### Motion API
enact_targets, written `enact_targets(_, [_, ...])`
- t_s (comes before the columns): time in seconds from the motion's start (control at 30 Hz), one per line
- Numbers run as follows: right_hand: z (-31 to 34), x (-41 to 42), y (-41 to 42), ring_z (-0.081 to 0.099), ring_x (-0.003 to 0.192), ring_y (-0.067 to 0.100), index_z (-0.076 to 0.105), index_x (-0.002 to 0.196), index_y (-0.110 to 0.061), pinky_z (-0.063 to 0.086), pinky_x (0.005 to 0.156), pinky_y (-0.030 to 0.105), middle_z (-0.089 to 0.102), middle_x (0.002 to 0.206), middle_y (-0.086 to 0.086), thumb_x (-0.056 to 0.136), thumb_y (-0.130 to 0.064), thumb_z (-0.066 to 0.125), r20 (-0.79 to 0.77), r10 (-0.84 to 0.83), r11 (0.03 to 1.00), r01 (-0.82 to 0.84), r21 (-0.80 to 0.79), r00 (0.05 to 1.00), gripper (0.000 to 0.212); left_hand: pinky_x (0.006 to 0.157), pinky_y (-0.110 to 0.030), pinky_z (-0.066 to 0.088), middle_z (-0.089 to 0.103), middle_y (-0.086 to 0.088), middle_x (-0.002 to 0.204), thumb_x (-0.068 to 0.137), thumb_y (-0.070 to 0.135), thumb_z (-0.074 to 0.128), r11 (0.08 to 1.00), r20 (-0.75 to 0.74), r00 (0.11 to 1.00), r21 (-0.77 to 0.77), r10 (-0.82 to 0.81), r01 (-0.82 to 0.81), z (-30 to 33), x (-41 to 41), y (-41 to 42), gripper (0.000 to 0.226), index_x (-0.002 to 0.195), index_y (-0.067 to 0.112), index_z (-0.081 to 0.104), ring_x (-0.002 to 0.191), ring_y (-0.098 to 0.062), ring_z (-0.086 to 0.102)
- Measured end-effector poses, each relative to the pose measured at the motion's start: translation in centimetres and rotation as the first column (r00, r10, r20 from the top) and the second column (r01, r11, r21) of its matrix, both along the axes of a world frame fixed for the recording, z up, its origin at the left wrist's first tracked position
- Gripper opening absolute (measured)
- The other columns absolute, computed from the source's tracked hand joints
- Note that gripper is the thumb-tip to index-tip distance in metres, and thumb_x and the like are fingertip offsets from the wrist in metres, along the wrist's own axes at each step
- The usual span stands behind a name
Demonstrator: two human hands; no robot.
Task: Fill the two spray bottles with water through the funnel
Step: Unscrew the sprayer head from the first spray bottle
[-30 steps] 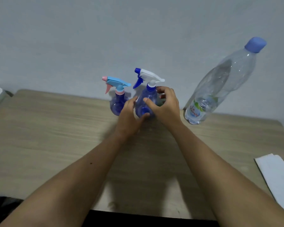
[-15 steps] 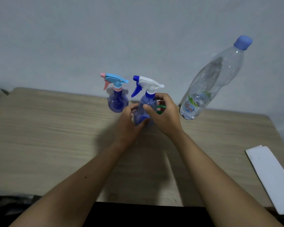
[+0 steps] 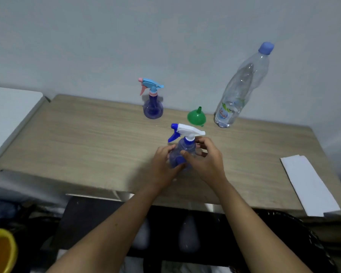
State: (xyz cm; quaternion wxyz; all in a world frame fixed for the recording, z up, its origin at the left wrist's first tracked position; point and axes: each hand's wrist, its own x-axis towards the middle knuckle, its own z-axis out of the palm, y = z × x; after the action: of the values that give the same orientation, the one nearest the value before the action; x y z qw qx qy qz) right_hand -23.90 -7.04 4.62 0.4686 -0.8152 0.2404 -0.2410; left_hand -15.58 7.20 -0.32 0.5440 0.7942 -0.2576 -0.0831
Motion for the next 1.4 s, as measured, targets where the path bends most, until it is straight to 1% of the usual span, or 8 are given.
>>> enact_targets(0.2, [1.6,-2.0,1.2,0.071,0.102,0.01,0.069,0.116,-0.024,0.062,0.09,0.043,0.073,0.111,-0.006,0.071,-0.033,0.092,-0.049,0.008,0.996,-0.004,0.094,0.999,0.051,0.087,-0.046,0.062,0.064,0.005,0.118,0.068,0.043,0.096,0.998,0.027,0.998,0.013,-0.055,0.055,-0.9,-1.2,1.4,0.068,0.125,0.017,0.068,0.107,-0.016,0.069])
enact_targets(0.5, [3.6,-3.0,1.8,0.07,0.073,0.009,0.071,0.094,-0.022,0.062,0.076,0.037,0.076,0.08,-0.003,0.074,-0.023,0.094,-0.009,-0.044,0.988,0.045,0.146,0.999,0.031,0.092,-0.042,0.062,0.065,-0.001,0.118,0.072,0.053,0.089,0.997,0.041,0.996,0.0,-0.082,0.082,-1.7,-2.9,2.4,0.075,0.128,0.01,0.066,0.107,-0.018,0.07])
enact_targets(0.67, [4.3,-3.4,0.7,0.078,0.089,0.015,0.071,0.109,-0.015,0.063,0.091,0.045,0.08,0.095,0.003,0.082,-0.01,0.088,-0.071,0.065,0.991,-0.057,0.118,0.995,0.033,0.097,-0.044,0.06,0.065,-0.002,0.121,0.069,0.053,0.086,0.995,-0.074,0.993,0.018,-0.096,0.097,-1.4,-2.8,2.2,0.076,0.13,0.013,0.064,0.112,-0.017,0.069])
enact_targets(0.8, [6.8,-4.3,0.9,0.075,0.088,0.008,0.053,0.13,-0.019,0.059,0.08,0.022,0.07,0.111,-0.006,0.083,-0.004,0.086,-0.109,0.188,0.98,-0.178,0.093,0.976,0.06,0.099,-0.046,0.056,0.065,-0.004,0.128,0.073,0.054,0.081,0.981,-0.06,0.987,0.117,-0.147,0.154,-0.2,-2.8,2.2,0.078,0.136,0.014,0.06,0.116,-0.021,0.065])
enact_targets(1.03, [7.2,-3.7,1.2,0.071,0.073,0.01,0.058,0.094,-0.031,0.057,0.07,0.025,0.073,0.089,-0.007,0.075,-0.003,0.089,-0.185,0.104,0.993,-0.113,-0.038,0.977,0.045,0.102,-0.049,0.054,0.062,-0.005,0.131,0.075,0.045,0.082,0.966,-0.056,0.987,0.2,-0.153,0.162,-0.1,-2.8,2.1,0.075,0.139,0.014,0.058,0.119,-0.024,0.063])
enact_targets(1.13, [7.0,-3.6,0.9,0.074,0.085,0.017,0.056,0.098,-0.036,0.061,0.083,0.038,0.075,0.096,-0.002,0.084,0.003,0.077,-0.209,0.115,0.99,-0.128,-0.051,0.971,0.046,0.103,-0.051,0.054,0.062,-0.007,0.132,0.077,0.04,0.086,0.968,-0.047,0.987,0.195,-0.153,0.159,0.0,-2.8,2.1,0.074,0.139,0.012,0.058,0.119,-0.025,0.063])
enact_targets(1.23, [7.2,-3.7,0.6,0.072,0.083,0.016,0.057,0.107,-0.024,0.06,0.081,0.032,0.073,0.099,-0.001,0.086,0.0,0.079,-0.218,0.17,0.985,-0.174,-0.001,0.961,0.038,0.103,-0.05,0.054,0.063,-0.007,0.131,0.079,0.037,0.089,0.97,-0.043,0.985,0.173,-0.165,0.17,-0.2,-2.7,2.2,0.072,0.139,0.011,0.059,0.119,-0.024,0.063])
enact_targets(1.4, [6.7,-3.0,0.8,0.064,0.066,0.009,0.058,0.102,-0.021,0.054,0.068,0.019,0.071,0.091,-0.003,0.08,-0.005,0.087,-0.201,0.143,0.989,-0.145,0.006,0.969,0.04,0.096,-0.041,0.055,0.065,-0.007,0.124,0.071,0.066,0.074,0.974,-0.057,0.984,0.139,-0.171,0.177,-0.4,-2.5,2.3,0.088,0.138,0.01,0.061,0.112,-0.024,0.065])
